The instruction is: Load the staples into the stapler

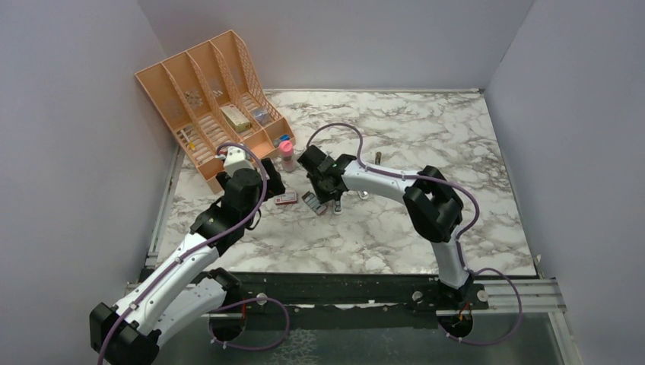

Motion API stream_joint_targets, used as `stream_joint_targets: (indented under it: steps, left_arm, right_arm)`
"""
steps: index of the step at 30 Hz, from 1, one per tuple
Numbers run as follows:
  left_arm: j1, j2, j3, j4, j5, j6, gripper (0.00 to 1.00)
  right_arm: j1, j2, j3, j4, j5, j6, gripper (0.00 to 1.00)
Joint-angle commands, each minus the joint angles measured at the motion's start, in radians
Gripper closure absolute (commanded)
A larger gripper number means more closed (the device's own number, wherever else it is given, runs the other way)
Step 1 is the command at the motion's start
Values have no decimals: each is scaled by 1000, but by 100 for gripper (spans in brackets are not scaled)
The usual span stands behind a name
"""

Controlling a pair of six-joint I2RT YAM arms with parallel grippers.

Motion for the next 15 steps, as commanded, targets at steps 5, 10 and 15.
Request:
stream_joint_targets:
  steps: [5, 10, 15]
  left_arm:
    - [5, -11, -11, 17, 3, -4, 1]
    - [6, -10, -13, 18, -1, -4, 1]
    - [5, -11, -13, 17, -2, -4, 1]
  right_arm:
    - [21, -77, 2, 33, 12, -86, 70]
    - [24, -82, 0, 53, -48, -98, 86]
    - [25, -68, -19, 85, -157, -115, 78]
